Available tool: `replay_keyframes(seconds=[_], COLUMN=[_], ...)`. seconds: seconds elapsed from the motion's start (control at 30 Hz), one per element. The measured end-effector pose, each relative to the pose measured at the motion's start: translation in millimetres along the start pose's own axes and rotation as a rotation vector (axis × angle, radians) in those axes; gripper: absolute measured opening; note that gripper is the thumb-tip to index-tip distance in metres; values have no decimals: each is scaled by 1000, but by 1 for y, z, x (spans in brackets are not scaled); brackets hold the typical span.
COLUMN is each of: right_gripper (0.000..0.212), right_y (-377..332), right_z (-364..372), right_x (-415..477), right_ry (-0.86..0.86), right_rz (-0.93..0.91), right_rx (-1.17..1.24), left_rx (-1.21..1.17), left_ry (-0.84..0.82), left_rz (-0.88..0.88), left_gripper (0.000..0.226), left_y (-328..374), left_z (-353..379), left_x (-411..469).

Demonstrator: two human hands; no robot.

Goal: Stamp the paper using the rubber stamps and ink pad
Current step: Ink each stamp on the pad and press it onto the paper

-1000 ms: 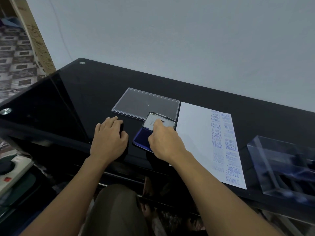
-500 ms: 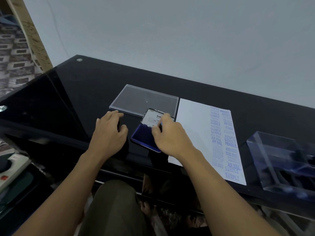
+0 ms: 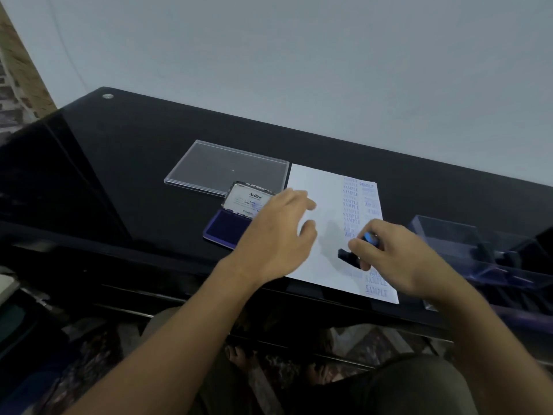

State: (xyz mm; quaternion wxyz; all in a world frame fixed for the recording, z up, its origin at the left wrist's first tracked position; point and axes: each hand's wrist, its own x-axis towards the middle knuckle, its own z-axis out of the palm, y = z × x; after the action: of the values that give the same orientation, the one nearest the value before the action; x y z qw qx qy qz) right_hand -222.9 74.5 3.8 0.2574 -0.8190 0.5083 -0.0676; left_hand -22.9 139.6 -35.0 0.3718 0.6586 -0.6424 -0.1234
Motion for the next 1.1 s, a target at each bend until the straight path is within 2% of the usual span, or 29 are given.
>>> replay_keyframes(seconds=[0.17, 0.37, 0.77, 1.1], right_gripper=[20, 18, 18, 19], right_y=[14, 23, 16, 16], right_z=[1, 10, 28, 38], right_x=[-7, -12, -15, -12], right_ry=[17, -42, -41, -7], right_rz=[4, -9, -11, 17], right_rx=[-32, -75, -213, -236], left_rx=[36, 133, 176, 163], left_ry=[-156, -279, -268, -277], left_rz=[-13, 6, 33, 36], left_gripper=[38, 45, 46, 46], left_y=[8, 4, -6, -11], left_z=[30, 49, 60, 65], left_x=[4, -1, -5, -7])
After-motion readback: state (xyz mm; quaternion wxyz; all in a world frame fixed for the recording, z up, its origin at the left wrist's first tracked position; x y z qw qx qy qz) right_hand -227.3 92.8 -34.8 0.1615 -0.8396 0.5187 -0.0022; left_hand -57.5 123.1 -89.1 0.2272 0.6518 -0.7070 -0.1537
